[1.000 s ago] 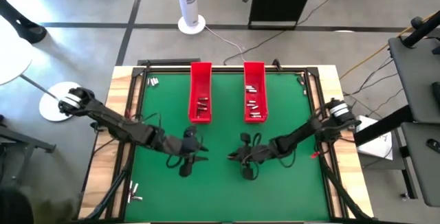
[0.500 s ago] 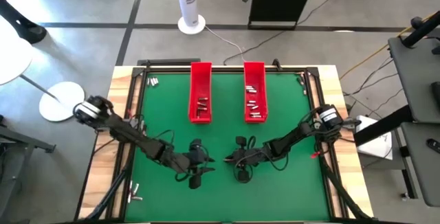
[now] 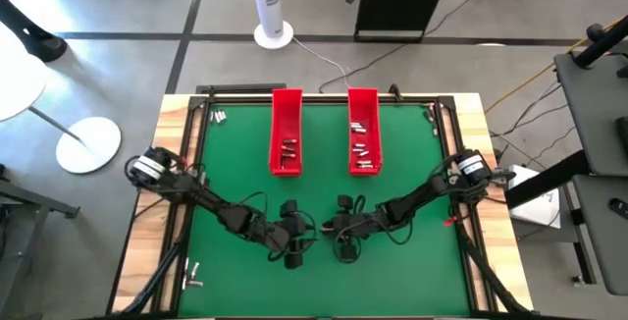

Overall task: Sort batteries
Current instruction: Put the brown battery into the left red bin

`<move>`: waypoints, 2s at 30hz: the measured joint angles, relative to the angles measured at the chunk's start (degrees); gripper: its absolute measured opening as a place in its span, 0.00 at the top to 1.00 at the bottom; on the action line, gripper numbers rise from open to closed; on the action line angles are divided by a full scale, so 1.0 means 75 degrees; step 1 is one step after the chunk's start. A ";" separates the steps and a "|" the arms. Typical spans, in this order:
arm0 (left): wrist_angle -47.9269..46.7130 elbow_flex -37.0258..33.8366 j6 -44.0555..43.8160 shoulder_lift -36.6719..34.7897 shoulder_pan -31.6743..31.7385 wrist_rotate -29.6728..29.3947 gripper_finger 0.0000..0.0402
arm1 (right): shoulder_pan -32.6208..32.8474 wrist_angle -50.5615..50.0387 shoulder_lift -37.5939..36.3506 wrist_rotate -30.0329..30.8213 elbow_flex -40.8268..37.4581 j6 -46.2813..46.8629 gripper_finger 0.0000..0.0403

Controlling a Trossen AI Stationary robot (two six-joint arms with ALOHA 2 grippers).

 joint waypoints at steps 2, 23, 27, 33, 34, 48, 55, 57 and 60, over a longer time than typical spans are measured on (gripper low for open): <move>-0.0055 -0.0074 -0.0016 0.0002 0.0042 -0.0125 0.67 | 0.0109 -0.0104 -0.0058 -0.0024 -0.0011 -0.0135 0.65; -0.1082 0.2542 0.0995 0.2045 -0.0376 0.1285 0.64 | 0.1775 -0.2561 -0.2227 0.2352 -0.0081 0.0450 0.52; -0.2367 0.3281 0.0550 0.2039 -0.0791 0.0785 0.64 | 0.2013 -0.2635 -0.2127 0.2335 -0.0084 0.0930 0.51; -0.2592 0.3897 -0.0139 0.2280 -0.1218 0.0214 0.64 | 0.3177 -0.3327 -0.1975 0.1486 -0.0069 0.2116 0.51; -0.2583 0.4008 -0.0158 0.2392 -0.1260 0.0123 0.64 | 0.3441 -0.3451 -0.2007 0.1482 -0.0035 0.2371 0.51; -0.2736 0.6041 -0.0444 0.3700 -0.1465 0.0072 0.64 | 0.4853 -0.6720 -0.0608 0.2561 0.1498 0.4677 0.43; -0.2886 0.6079 -0.1155 0.3665 -0.1898 -0.0403 0.64 | 0.4810 -0.6598 -0.0653 0.2646 0.1605 0.4433 0.39; -0.2971 0.6072 -0.1380 0.3696 -0.1989 -0.0613 0.64 | 0.4762 -0.6579 -0.0675 0.2703 0.1612 0.4336 0.39; -0.3029 0.6052 -0.1830 0.3789 -0.2013 -0.1024 0.64 | 0.4603 -0.6554 -0.0679 0.2781 0.1612 0.4356 0.41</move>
